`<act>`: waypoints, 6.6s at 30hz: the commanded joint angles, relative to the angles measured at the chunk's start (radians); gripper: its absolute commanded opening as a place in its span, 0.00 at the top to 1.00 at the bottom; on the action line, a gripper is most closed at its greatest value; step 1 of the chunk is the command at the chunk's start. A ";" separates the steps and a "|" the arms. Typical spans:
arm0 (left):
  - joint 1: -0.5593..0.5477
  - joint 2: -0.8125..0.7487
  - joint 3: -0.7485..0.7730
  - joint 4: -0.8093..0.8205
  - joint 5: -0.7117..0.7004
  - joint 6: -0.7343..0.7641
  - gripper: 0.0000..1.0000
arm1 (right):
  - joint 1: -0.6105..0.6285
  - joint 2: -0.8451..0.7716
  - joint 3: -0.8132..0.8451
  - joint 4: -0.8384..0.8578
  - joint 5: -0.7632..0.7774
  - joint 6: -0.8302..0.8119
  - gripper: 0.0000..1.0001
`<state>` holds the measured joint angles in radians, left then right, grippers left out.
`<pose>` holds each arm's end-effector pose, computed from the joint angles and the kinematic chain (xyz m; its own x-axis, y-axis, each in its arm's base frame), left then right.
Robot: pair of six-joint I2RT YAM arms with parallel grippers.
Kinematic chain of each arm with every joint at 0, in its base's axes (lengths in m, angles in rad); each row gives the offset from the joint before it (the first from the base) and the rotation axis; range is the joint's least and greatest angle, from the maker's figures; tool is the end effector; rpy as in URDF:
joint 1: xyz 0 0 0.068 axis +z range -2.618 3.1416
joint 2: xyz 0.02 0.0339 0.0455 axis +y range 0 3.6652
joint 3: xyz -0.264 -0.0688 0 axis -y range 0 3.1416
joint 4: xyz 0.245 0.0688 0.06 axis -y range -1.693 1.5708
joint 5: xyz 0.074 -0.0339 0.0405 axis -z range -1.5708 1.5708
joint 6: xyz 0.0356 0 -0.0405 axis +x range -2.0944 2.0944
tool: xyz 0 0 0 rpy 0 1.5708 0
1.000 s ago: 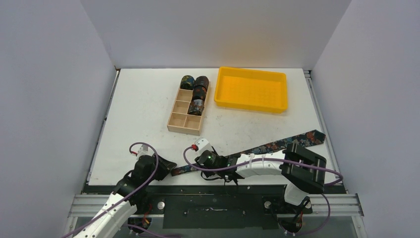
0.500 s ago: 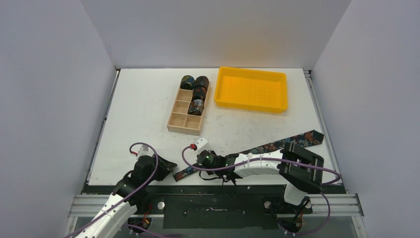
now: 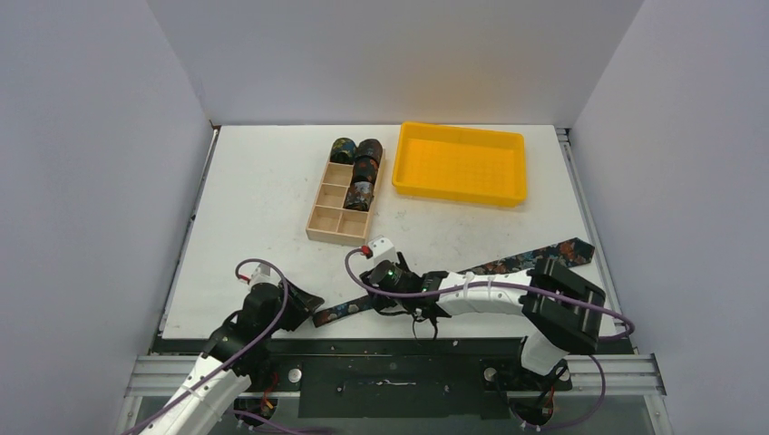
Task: Roll the ties
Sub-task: Roll the tie at the center of the board.
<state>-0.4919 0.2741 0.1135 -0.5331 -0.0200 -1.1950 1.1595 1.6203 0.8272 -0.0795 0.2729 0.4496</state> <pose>0.0899 -0.0473 0.1349 -0.6335 -0.7157 -0.2941 -0.3559 0.6070 -0.7105 0.1357 0.2870 0.1618 -0.6293 -0.3960 -0.6687 -0.5995 0.7949 0.0934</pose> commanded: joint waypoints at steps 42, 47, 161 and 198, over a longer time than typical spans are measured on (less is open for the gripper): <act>-0.039 0.801 0.101 0.696 0.105 0.162 0.91 | -0.625 -0.660 -0.412 -0.149 0.044 0.335 0.52; -0.039 0.639 0.058 0.691 0.131 0.135 0.91 | -0.583 -0.593 -0.303 -0.225 -0.006 0.214 0.53; 0.152 0.688 -0.024 0.730 -0.095 0.098 1.00 | -1.007 -0.695 -0.328 -0.419 0.013 0.459 0.52; 0.180 0.481 0.052 0.559 0.060 0.189 0.77 | -0.887 -0.610 -0.199 -0.261 0.021 0.442 0.44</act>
<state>-0.3126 0.8597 0.0891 0.1658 0.0402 -1.0420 0.0608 1.0359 0.5728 -0.3798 0.2363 0.8314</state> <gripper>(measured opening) 0.176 0.555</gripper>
